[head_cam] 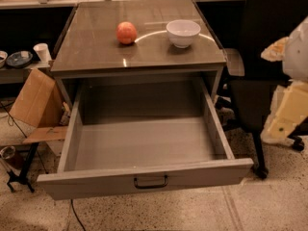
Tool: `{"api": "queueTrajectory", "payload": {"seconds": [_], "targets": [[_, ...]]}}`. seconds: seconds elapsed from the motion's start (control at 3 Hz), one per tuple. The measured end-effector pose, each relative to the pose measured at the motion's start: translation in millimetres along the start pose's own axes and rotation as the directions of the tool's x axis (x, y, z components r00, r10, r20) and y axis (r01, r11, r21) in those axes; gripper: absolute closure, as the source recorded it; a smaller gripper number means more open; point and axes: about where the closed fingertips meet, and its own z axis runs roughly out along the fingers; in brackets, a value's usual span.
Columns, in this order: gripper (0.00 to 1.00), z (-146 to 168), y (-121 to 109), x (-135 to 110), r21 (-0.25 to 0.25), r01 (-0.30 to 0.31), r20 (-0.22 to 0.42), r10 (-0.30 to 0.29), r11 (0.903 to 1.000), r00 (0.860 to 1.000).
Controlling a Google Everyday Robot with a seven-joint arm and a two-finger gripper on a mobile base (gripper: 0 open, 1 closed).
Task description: Close top drawer
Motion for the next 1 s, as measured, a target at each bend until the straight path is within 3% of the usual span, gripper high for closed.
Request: {"api": "queueTrajectory", "payload": {"seconds": [0.33,0.67,1.0], "targets": [[0.0,32.4,37.6,-3.0,-0.023,-0.024,0.113,0.027,0.9994,0.993],[0.17,87.4,79.5,-10.4,-0.096,-0.05,0.228,0.071,0.9941,0.971],[0.4,150.7,119.0,-16.7,-0.204,-0.056,0.281,0.113,0.9773,0.953]]}}
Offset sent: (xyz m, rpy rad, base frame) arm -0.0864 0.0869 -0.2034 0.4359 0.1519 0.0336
